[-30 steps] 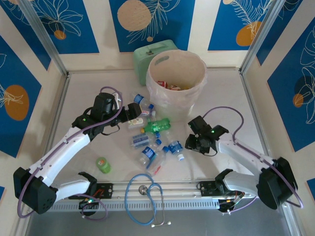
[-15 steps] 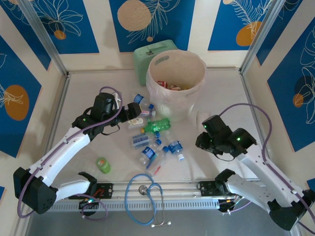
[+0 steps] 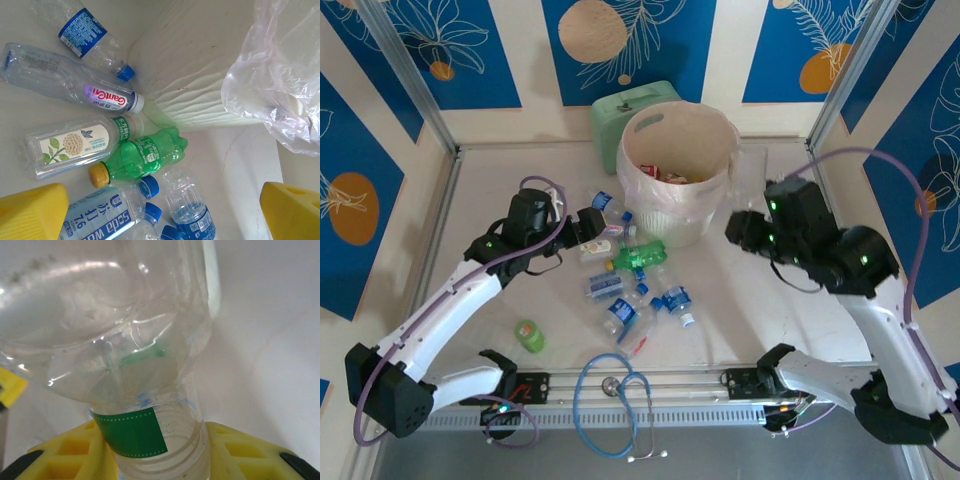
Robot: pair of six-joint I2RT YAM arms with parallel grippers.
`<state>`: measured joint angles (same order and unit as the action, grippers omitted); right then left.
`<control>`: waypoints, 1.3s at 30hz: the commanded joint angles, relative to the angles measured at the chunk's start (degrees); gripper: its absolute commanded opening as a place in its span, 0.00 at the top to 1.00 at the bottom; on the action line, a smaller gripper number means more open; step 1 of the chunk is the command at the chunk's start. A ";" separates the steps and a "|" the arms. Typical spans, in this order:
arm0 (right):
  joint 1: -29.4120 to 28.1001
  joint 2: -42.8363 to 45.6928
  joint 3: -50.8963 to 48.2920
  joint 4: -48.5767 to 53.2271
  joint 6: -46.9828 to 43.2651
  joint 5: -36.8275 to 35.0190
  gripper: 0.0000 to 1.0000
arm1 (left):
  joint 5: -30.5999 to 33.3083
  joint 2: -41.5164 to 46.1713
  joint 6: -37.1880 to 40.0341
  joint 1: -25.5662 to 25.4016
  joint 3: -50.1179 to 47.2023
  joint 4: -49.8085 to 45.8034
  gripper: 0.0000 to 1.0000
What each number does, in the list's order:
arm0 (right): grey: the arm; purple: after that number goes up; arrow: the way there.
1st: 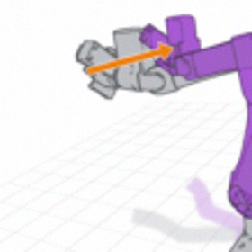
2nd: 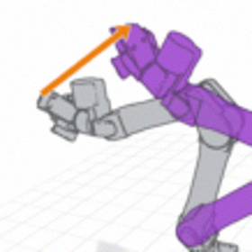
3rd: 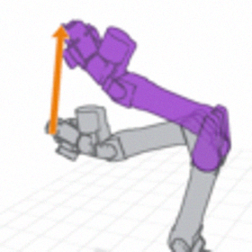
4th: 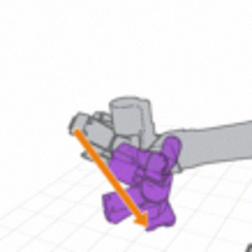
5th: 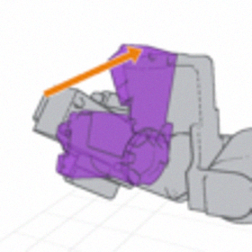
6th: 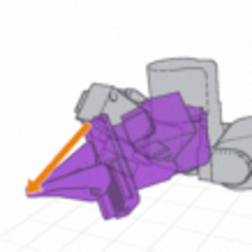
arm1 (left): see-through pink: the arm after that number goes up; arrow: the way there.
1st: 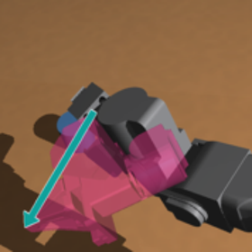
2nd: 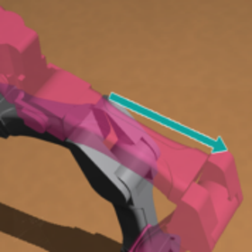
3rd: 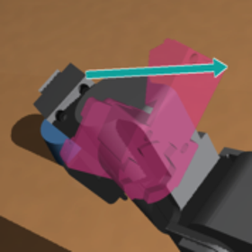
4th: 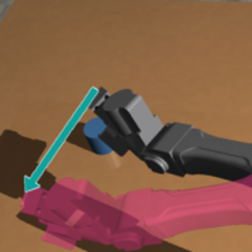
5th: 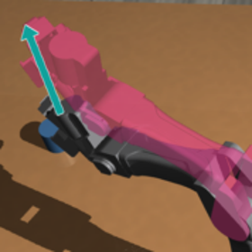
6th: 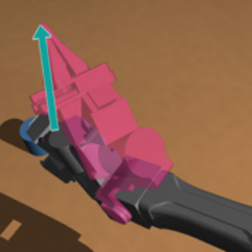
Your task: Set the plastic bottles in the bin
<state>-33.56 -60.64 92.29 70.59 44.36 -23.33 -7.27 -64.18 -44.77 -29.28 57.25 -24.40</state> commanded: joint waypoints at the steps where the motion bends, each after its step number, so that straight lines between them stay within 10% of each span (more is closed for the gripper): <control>1: 1.68 -7.97 8.46 -6.63 -7.26 4.07 0.66 | 1.08 1.12 -0.79 0.27 -0.30 0.59 0.02; 17: 11.71 -30.84 26.19 -12.75 -11.23 15.55 0.63 | 2.17 1.82 -0.31 0.89 -0.96 -0.75 0.02; 23: 12.39 -32.16 24.38 -13.31 -11.22 15.29 0.35 | 2.01 1.26 -0.09 0.89 -0.74 -0.65 0.02; 32: 10.29 -25.90 20.37 -12.49 -12.66 11.96 0.24 | 2.43 1.52 0.22 0.98 -0.74 -1.08 0.02; 39: -2.97 -11.33 3.70 -15.85 -14.27 7.07 0.24 | 1.47 0.95 -1.01 1.24 -1.49 0.64 0.00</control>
<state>-32.58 -77.06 100.79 55.86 31.35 -13.28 -5.82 -62.83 -45.17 -28.62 56.49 -24.77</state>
